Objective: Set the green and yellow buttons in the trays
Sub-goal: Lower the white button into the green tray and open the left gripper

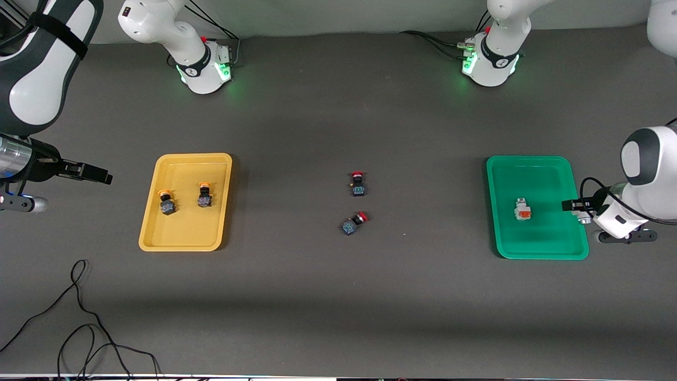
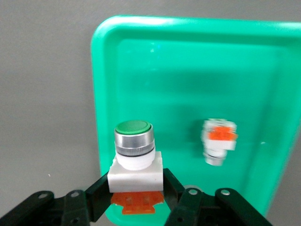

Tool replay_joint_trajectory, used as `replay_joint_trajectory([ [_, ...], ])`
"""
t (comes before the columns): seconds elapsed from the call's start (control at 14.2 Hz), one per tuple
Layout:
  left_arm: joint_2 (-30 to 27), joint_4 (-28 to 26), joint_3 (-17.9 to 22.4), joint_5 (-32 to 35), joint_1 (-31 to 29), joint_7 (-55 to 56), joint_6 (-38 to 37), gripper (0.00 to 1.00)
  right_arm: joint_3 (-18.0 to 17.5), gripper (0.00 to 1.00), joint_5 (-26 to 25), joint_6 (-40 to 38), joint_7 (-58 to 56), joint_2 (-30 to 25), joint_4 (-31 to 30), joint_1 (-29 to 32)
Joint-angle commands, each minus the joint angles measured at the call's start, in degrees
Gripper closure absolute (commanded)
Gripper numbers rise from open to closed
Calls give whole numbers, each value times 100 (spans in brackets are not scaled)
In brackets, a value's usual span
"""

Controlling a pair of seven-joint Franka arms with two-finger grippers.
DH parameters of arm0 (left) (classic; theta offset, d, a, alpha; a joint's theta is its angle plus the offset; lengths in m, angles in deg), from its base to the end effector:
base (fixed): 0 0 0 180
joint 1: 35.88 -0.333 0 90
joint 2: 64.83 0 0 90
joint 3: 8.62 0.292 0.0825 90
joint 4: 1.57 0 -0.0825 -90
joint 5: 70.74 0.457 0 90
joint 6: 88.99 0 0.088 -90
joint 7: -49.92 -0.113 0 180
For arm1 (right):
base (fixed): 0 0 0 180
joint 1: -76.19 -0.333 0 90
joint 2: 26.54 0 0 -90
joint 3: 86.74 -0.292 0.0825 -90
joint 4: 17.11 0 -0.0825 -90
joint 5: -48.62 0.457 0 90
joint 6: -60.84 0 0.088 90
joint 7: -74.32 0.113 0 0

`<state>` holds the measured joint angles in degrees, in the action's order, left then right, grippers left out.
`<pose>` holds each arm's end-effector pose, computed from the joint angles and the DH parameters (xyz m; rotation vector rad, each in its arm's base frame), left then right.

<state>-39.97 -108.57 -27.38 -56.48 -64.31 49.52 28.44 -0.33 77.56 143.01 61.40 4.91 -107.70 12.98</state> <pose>0.6420 0.1253 0.2023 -3.0725 -0.0535 0.3485 0.6400 -0.0771 0.5041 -3.0981 0.3046 0.2850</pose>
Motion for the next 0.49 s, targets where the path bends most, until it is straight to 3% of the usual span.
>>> replay_joint_trajectory([
  [0.0,282,-294,30,200,39,-13,620,90,-763,0,15,-656,114,-51,821,1009],
  [0.21,406,-611,109,200,57,5,1124,90,-1231,0,-46,-1045,114,-103,1324,1627],
  [0.28,380,-620,109,200,74,5,1063,84,-1284,0,-55,-1054,114,-147,1342,1654],
  [0.35,362,-585,101,200,92,-21,967,52,-1381,0,-55,-1089,114,-182,1429,1768],
  [0.42,362,-515,100,200,109,-30,852,1,-1547,0,-64,-1202,122,-183,1604,1960],
])
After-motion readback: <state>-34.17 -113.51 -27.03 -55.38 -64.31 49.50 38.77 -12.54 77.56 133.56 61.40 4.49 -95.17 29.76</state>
